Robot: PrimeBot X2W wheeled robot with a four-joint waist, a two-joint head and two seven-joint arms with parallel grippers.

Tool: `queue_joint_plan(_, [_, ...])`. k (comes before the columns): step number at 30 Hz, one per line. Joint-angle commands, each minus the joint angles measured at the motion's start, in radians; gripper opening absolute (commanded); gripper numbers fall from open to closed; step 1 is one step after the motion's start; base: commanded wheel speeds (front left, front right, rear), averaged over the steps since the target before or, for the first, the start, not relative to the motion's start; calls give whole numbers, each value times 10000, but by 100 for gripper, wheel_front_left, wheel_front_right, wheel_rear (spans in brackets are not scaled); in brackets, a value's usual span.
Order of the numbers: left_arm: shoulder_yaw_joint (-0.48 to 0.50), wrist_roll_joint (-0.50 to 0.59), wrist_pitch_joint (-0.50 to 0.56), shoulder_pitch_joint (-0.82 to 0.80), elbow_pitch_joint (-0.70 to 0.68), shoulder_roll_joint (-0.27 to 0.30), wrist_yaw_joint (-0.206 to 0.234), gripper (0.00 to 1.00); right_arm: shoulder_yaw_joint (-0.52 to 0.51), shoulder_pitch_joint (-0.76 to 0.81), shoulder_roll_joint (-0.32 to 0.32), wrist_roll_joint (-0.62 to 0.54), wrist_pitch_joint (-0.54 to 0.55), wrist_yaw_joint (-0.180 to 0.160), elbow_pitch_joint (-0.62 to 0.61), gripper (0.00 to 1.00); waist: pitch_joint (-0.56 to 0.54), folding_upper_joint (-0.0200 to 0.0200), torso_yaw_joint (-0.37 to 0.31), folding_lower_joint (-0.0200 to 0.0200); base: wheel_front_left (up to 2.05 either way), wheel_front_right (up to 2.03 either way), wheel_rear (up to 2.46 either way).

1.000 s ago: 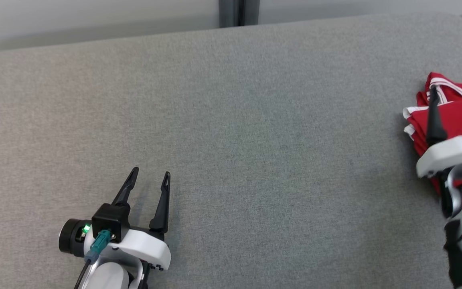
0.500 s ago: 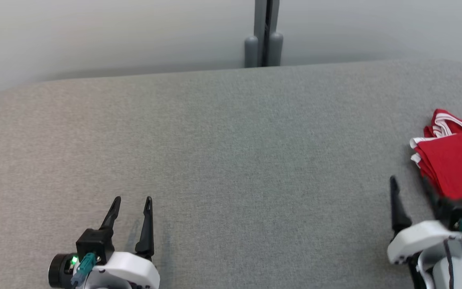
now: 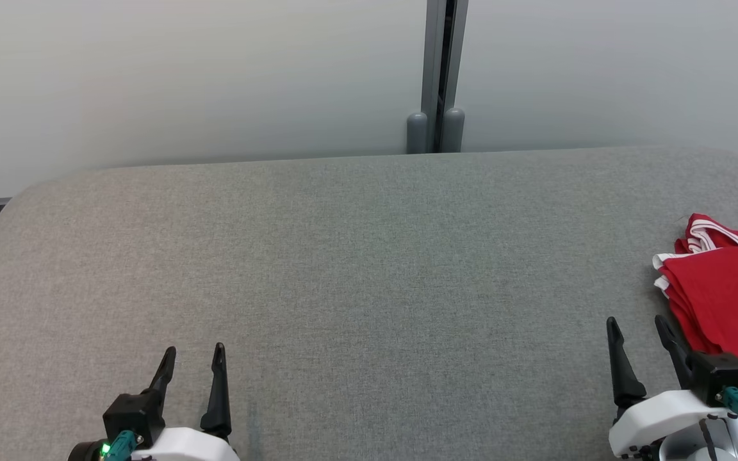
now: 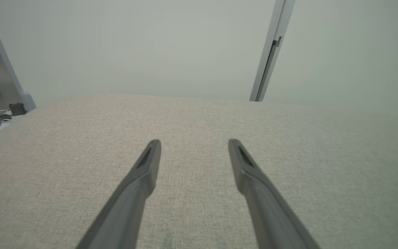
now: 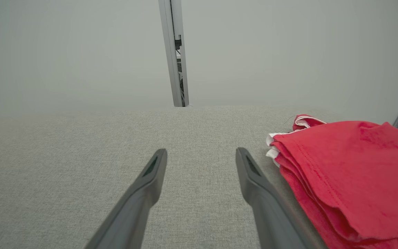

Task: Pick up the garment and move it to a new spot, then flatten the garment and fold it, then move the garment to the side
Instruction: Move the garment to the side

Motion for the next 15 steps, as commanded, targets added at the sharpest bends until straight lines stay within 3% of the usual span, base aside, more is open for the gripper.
queue_joint_plan(1, [53,-30,3,84,-7,40,9,100,15,85,-60,-94,1,-3,-59,100,-45,0,-13,0,0,0,0])
queue_joint_plan(15, [240,-12,3,66,179,40,-57,100,140,320,-60,-124,1,-3,-386,100,-162,0,-26,0,0,0,0])
